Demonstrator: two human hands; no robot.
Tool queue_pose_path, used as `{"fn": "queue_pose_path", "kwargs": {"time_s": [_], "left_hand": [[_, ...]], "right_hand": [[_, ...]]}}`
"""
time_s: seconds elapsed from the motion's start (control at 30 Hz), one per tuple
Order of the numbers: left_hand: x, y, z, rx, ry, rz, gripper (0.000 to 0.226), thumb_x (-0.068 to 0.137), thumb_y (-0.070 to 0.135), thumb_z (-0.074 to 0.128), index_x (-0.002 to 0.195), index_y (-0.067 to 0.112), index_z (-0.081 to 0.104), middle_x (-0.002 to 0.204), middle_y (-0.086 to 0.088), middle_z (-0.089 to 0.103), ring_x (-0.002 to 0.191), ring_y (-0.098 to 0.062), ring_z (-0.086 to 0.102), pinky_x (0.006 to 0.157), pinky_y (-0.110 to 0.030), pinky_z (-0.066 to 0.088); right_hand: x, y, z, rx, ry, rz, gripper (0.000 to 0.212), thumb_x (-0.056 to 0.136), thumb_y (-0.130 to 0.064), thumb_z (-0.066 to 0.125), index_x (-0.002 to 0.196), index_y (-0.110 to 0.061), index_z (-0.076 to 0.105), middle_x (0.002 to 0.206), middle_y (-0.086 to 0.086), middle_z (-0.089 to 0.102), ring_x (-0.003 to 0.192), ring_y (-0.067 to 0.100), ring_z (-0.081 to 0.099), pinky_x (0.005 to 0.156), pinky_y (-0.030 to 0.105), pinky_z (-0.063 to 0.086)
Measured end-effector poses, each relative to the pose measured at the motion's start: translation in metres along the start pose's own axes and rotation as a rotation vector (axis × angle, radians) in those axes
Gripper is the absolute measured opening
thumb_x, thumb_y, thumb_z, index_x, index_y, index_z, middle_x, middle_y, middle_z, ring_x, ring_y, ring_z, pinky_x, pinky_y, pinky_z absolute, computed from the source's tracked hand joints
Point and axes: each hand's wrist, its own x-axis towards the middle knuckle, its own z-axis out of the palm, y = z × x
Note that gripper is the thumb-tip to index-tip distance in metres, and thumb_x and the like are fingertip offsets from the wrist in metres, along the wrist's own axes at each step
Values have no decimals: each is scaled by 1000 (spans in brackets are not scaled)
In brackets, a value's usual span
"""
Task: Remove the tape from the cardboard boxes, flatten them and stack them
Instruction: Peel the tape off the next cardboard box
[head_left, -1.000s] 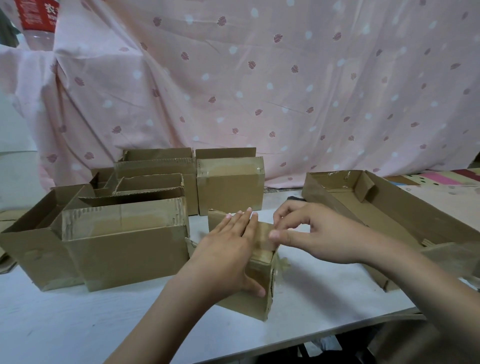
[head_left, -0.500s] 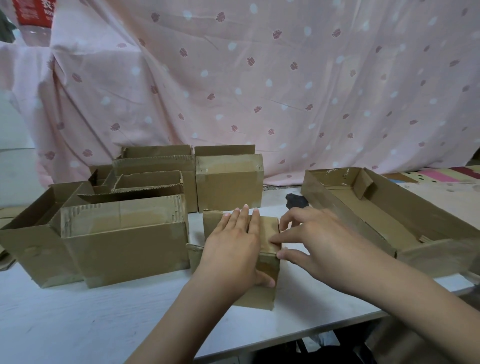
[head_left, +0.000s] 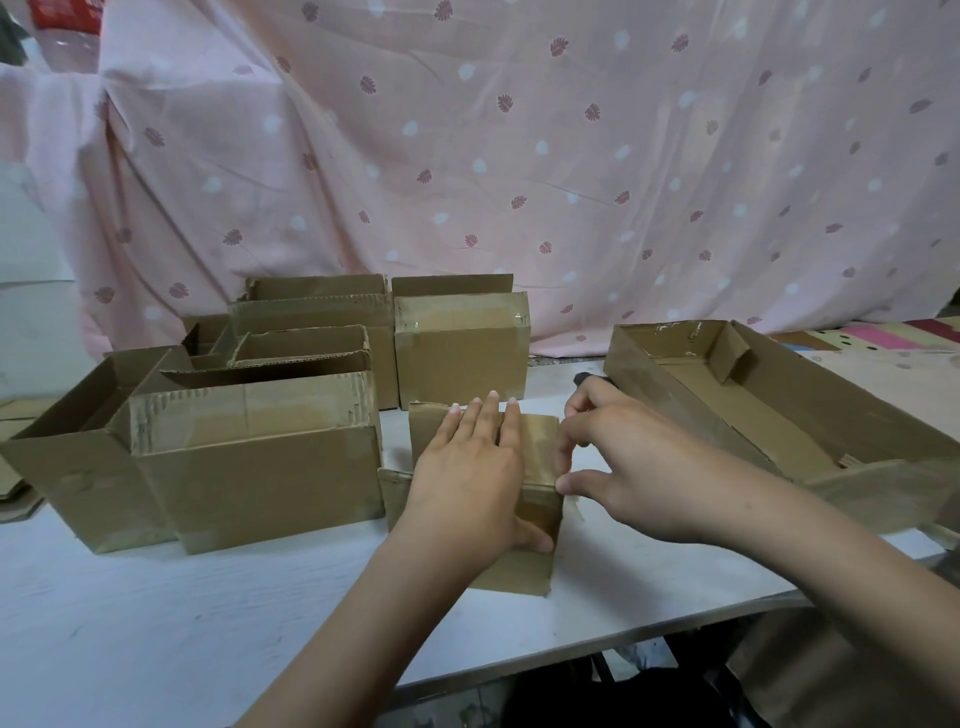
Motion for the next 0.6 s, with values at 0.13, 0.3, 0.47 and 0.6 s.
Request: {"fn": "queue_pose_path", "kwargs": {"time_s": [0.13,0.3,0.47,0.6], "left_hand": [[1,-2,0,-6,0,6,132,72,70,71,157,12,-11,165,-11,-12,153,-21,-8,124,-36,-4],[2,-5,-1,-14,-7,16,130,73,70,70,157,12,-11,165,-11,-12,153,-22,-7,124,-38,-2],[1,-4,1,-3,3,21,129,75,72,67,157,11,-11,165,-13,-11,153,-23,-7,124,-39,-2],[4,-2,1,8,-5,13,130,73,72,67,157,11,-10,165,-13,-11,153,-24,-6,124,-40,-1]], "right_hand": [[1,5,6,28,-31,-63,14,101,-25,54,90,-32,48,107,-13,32,104,19,42,83,30,36],[-7,7,13,-27,160,-271,16,98,-20,59,97,-29,47,114,-11,32,98,-2,29,97,25,27],[-10,20,31,16,346,-266,23,94,-30,67,117,-34,65,122,-15,43,102,1,36,99,32,33],[-7,24,39,-20,472,-342,10,82,-20,81,88,-26,75,103,-11,54,93,11,54,88,37,39]]}}
